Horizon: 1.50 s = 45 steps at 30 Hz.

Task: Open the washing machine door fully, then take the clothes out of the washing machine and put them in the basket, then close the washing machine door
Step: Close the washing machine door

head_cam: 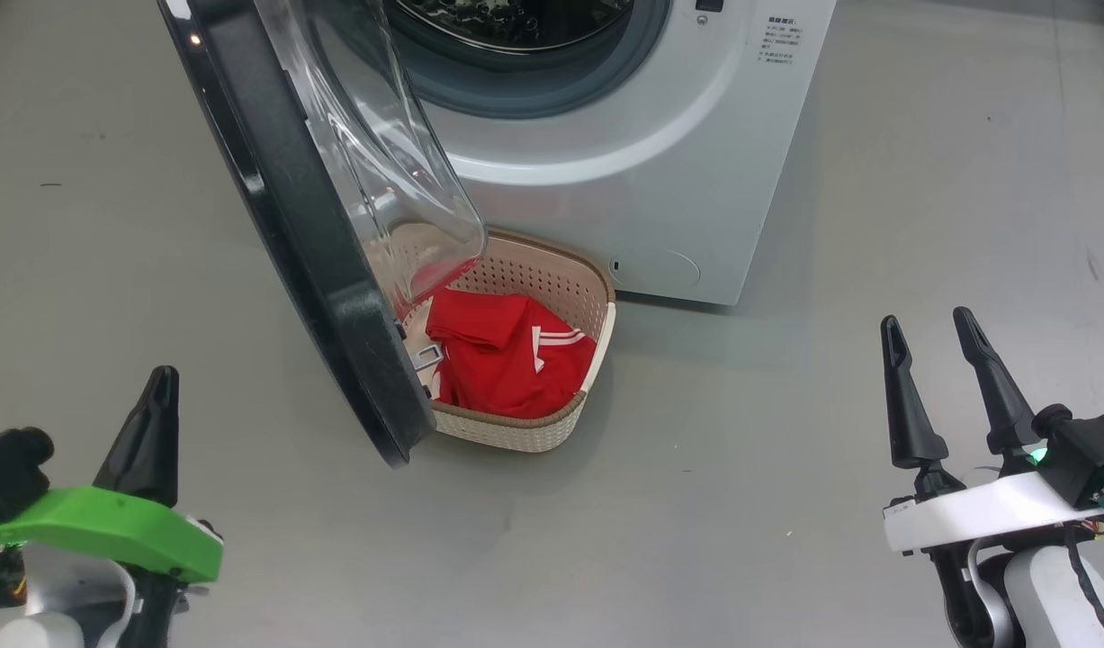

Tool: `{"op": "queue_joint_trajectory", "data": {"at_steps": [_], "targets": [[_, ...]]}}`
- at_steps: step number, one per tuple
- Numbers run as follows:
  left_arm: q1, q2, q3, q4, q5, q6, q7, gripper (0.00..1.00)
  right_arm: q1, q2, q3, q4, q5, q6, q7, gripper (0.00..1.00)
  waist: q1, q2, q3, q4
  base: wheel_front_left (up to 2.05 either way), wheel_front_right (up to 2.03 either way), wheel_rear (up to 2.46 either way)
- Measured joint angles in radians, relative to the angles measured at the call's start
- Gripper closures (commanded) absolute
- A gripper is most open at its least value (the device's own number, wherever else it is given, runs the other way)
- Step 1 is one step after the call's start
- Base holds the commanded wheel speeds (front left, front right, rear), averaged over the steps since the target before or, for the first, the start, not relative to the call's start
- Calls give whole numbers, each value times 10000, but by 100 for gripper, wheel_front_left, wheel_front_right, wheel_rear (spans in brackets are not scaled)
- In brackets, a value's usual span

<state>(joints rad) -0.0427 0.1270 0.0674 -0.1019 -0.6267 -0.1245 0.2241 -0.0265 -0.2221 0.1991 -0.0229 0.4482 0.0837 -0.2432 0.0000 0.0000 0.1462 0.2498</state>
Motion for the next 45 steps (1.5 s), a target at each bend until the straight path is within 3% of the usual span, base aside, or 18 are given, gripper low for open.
{"op": "queue_joint_trajectory", "data": {"at_steps": [9,11,12,27,45], "targets": [[453,-136,-679,376,1164,0,-2213,100,0,2,-4,-19,0,0,-2,0,0,0,43,-39,0,0,0],[515,-130,-853,477,1342,0,-2527,51,0,4,-12,-19,0,0,-2,0,0,0,47,-54,0,0,0],[538,-125,-945,525,1532,0,-2715,2,0,4,-17,-19,0,0,-2,0,0,0,51,-59,0,0,0],[707,-247,-1158,1607,1889,-10,-4270,0,1,6,-31,-17,0,0,-4,0,0,0,52,-69,0,0,0],[676,-326,-1275,2205,2194,-10,-4556,0,2,23,-35,-2,0,2,-12,0,0,0,-30,-56,0,0,0]]}}
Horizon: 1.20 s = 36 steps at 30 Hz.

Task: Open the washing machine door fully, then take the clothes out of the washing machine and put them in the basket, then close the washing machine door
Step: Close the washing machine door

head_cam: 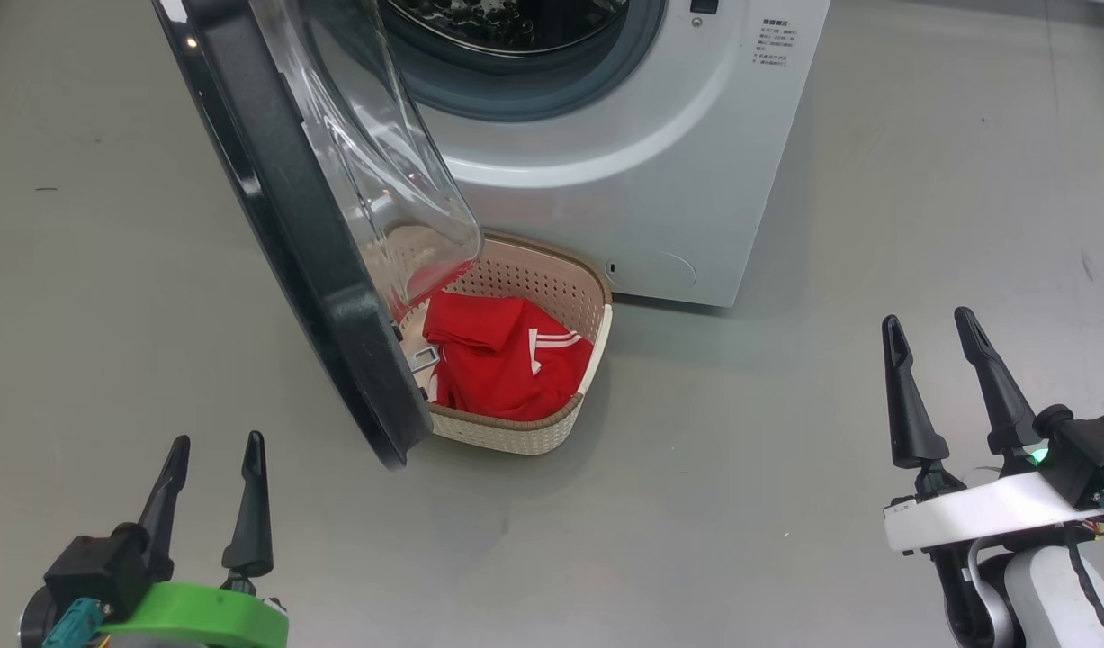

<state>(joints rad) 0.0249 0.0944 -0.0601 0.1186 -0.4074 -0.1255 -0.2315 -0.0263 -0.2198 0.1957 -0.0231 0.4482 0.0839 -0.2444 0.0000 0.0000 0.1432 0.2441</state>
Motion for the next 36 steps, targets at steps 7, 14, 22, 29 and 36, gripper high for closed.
{"op": "queue_joint_trajectory", "data": {"at_steps": [7,14,22,29,36], "targets": [[-11,-10,-17,132,73,0,-84,0,2,8,2,12,0,0,0,0,0,0,-22,13,0,0,0],[-42,-19,-29,293,73,0,-88,0,7,13,2,33,0,0,0,0,0,0,-41,20,0,0,0],[-58,-19,-61,397,73,0,-165,17,63,19,6,71,-2,0,0,0,0,0,-91,18,0,0,0],[-58,4,-105,621,130,0,-163,100,110,35,25,92,-2,2,-2,0,0,0,-132,5,0,0,0],[-74,117,-111,560,50,-2,-163,100,133,44,35,94,-2,2,-2,0,0,0,-144,9,0,0,0]]}}
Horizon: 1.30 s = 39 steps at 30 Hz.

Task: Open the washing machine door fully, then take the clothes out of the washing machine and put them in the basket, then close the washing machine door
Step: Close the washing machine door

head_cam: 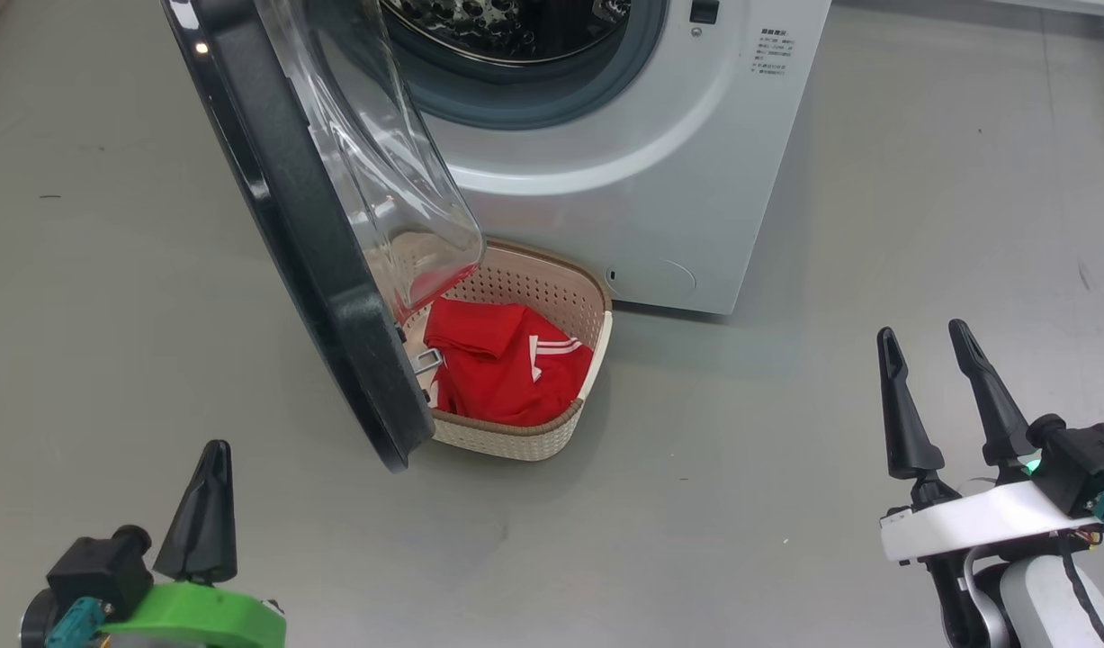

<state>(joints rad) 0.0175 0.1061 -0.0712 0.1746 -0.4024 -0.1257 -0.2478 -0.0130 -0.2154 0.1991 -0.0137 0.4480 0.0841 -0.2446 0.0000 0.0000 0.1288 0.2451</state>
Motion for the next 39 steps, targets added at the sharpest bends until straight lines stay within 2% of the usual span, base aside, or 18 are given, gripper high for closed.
{"op": "queue_joint_trajectory", "data": {"at_steps": [6,9,15,22,28,39], "targets": [[-429,-2,161,-291,-742,0,111,100,10,12,-4,-4,0,0,0,0,0,0,36,28,0,0,0],[-604,-150,554,-435,-1785,2,378,100,10,25,2,-6,-2,0,0,0,0,0,64,36,0,0,0],[-897,-708,1078,-604,-5181,0,1751,100,10,31,-2,-10,-2,0,0,0,0,0,135,21,0,0,0],[-1330,-798,1407,-838,-9016,48,3969,100,10,36,-12,-15,-2,0,0,0,0,0,226,-20,0,0,0],[-1471,-803,1329,-1049,-11509,853,5653,100,10,36,-13,-15,0,0,-2,0,0,0,270,-41,0,0,0],[-1682,-788,991,-1979,-13683,1831,6913,100,4,44,13,-12,2,12,-17,0,0,0,347,-168,0,0,0]]}}
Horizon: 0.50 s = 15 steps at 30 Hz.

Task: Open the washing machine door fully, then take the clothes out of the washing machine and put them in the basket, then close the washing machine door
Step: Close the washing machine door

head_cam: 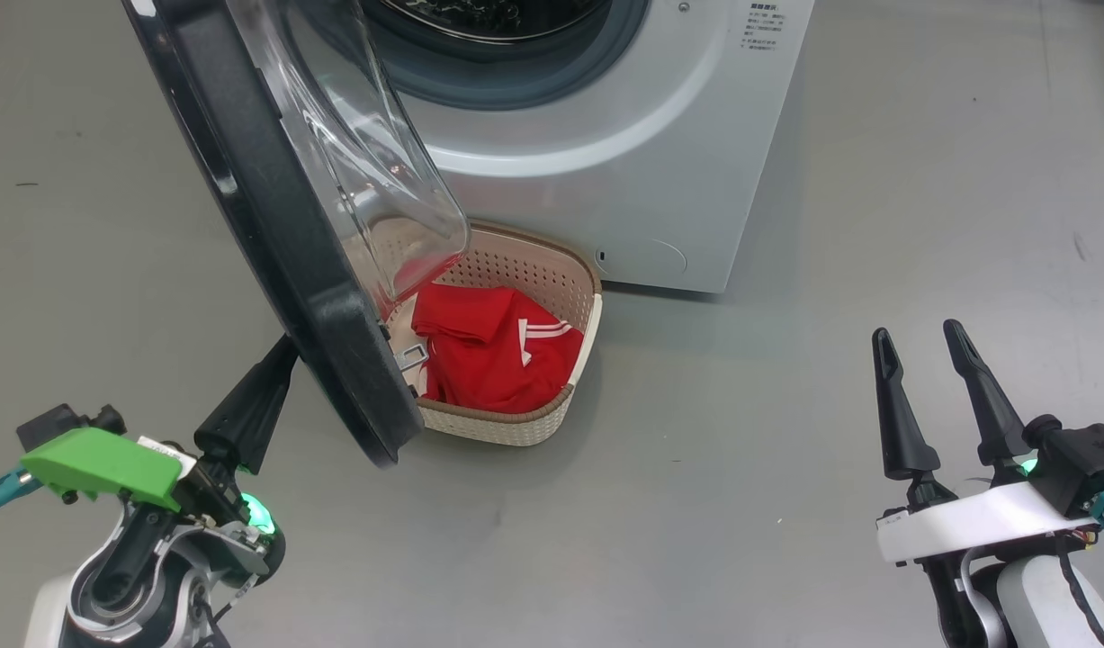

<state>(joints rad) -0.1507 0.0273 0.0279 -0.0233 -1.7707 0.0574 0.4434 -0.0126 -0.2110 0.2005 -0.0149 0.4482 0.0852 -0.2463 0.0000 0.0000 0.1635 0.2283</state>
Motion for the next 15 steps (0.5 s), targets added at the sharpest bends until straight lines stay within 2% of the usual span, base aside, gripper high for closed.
{"op": "queue_joint_trajectory", "data": {"at_steps": [3,15], "targets": [[-2,31,8,-169,-125,178,104,100,-3,0,19,4,0,2,0,0,0,0,20,-95,0,0,0],[-2,56,-295,-575,-420,422,274,100,-170,8,71,94,0,15,-2,0,0,0,144,-724,0,0,0]]}}
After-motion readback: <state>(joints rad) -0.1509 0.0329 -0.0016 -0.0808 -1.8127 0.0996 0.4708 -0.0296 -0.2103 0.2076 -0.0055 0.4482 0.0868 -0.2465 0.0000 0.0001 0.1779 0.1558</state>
